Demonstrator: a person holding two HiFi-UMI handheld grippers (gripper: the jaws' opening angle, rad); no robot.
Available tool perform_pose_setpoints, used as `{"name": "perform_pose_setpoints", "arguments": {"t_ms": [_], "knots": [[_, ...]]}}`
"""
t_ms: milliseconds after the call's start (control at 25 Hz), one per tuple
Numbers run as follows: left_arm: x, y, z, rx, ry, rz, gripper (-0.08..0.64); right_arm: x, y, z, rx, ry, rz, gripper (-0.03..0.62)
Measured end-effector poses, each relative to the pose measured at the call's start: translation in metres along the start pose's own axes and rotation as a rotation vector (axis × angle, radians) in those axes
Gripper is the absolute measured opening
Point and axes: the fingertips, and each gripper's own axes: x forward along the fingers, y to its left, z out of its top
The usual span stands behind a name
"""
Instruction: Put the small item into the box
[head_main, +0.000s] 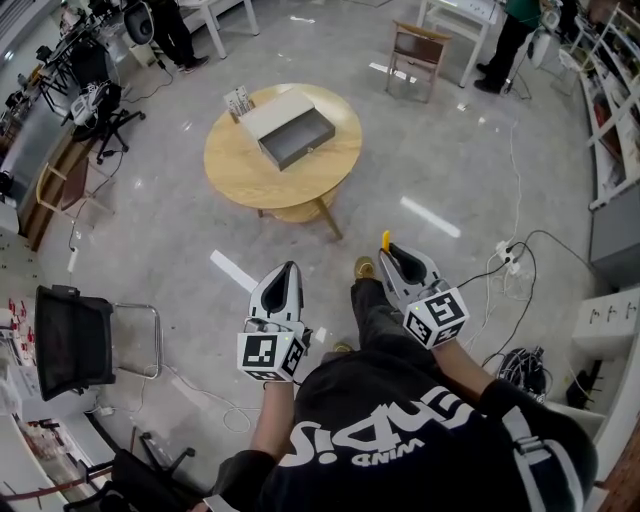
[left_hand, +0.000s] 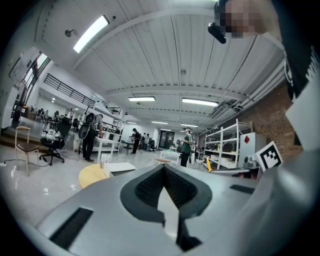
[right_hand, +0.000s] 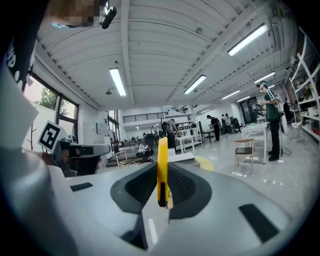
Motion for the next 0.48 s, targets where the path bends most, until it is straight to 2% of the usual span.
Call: {"name": "perform_pose_setpoints", "arguments": {"t_ms": [480], "knots": [[0.085, 0.057, 0.007, 0.005, -0.015, 0.007, 0.009, 0.097, -0.046, 0.007, -0.005, -0.005, 0.022, 0.055]]}}
